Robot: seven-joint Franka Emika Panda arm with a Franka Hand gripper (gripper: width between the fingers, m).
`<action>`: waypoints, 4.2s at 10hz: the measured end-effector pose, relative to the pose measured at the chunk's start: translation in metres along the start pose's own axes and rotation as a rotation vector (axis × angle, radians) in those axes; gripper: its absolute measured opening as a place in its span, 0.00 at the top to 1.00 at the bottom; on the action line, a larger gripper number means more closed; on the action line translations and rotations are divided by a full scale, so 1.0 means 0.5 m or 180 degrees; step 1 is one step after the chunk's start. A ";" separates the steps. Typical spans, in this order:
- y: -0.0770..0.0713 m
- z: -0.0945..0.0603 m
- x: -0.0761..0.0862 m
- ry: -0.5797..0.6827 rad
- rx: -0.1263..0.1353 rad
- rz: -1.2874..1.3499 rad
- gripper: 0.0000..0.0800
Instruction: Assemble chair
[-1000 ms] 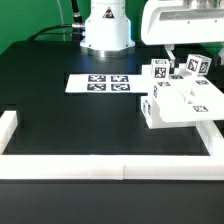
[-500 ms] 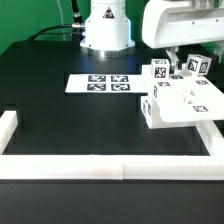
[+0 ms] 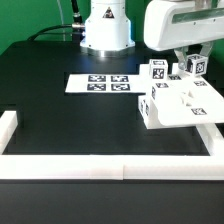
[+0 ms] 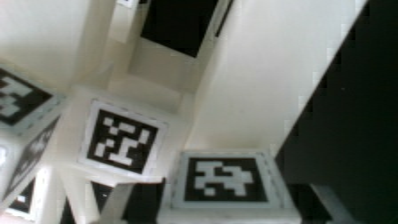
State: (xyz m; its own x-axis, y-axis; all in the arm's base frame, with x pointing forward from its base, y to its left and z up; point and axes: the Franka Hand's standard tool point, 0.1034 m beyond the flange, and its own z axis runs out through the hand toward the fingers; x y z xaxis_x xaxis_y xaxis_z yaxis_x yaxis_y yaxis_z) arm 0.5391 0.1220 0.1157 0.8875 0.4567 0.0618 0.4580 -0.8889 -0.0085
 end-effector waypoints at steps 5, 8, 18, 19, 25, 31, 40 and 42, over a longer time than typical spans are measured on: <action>0.000 0.000 0.000 0.0001 0.0005 0.0558 0.65; -0.001 0.000 0.000 0.0001 0.0006 0.1184 0.65; -0.006 0.000 0.002 -0.0004 0.0035 0.3170 0.64; -0.007 0.000 0.002 -0.0006 0.0039 0.3306 0.64; -0.014 0.000 0.004 -0.0031 0.0100 0.4418 0.64; -0.027 0.000 0.008 -0.0099 0.0197 0.5570 0.64; -0.047 0.001 0.013 -0.0250 0.0326 0.6870 0.64; -0.048 0.000 0.007 -0.0348 0.0279 0.6647 0.25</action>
Offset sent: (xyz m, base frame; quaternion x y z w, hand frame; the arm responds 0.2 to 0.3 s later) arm 0.0000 0.0000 0.0000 0.0000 0.0000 0.0000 1.0000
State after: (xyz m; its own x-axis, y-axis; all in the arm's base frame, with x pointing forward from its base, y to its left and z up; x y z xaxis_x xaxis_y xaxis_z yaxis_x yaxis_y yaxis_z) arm 0.5314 0.1450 0.1160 -0.0402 -0.9885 -0.1456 -0.9991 0.0418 -0.0078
